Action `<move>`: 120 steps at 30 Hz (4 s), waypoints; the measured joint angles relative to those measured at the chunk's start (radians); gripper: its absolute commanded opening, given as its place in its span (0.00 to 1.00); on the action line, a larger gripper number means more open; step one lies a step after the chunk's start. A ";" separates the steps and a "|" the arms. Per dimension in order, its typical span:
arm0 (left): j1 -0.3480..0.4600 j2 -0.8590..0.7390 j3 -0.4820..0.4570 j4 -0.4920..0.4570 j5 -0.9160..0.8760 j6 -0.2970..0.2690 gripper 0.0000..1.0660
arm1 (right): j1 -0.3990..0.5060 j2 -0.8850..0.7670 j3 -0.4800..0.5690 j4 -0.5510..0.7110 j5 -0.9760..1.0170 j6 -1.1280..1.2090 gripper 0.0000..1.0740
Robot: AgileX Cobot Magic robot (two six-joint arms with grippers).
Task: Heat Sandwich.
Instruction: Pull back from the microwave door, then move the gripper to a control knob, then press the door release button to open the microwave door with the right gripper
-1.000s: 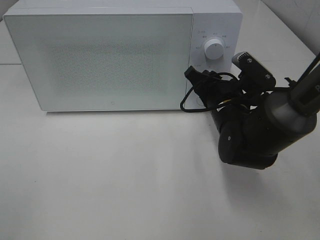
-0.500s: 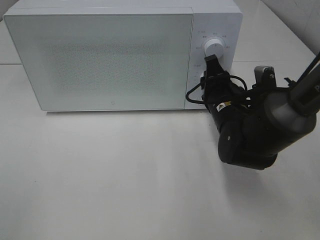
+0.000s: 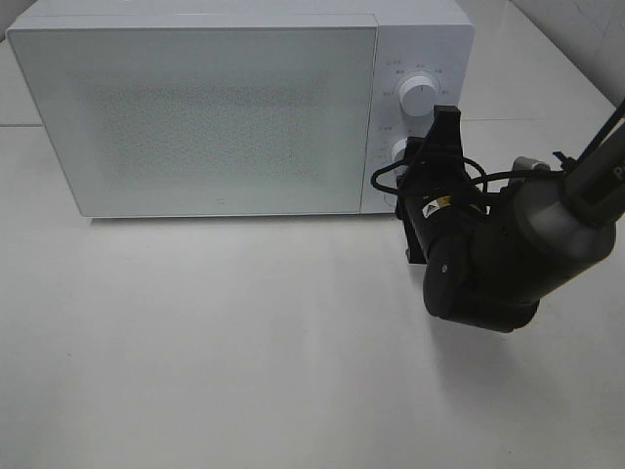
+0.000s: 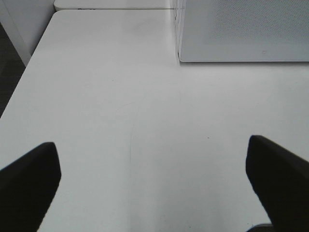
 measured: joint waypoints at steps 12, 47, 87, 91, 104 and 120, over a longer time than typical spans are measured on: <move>0.000 0.000 0.000 0.000 0.000 0.000 0.94 | 0.000 0.000 0.000 0.001 0.000 0.003 0.09; 0.000 0.000 0.000 0.000 0.000 0.000 0.94 | -0.001 0.000 -0.001 0.033 -0.020 -0.024 0.71; 0.000 0.000 0.000 0.000 0.000 0.000 0.94 | -0.080 -0.472 0.225 -0.287 0.875 -1.164 0.71; 0.000 0.000 0.000 -0.001 0.000 0.000 0.94 | -0.137 -0.504 0.202 -0.287 1.072 -1.344 0.71; 0.000 0.000 0.000 -0.001 -0.001 0.000 0.94 | -0.214 -0.604 0.103 -0.399 1.629 -1.655 0.71; 0.000 0.000 0.000 -0.001 -0.001 0.000 0.94 | -0.214 -1.004 0.039 -0.518 2.051 -1.620 0.71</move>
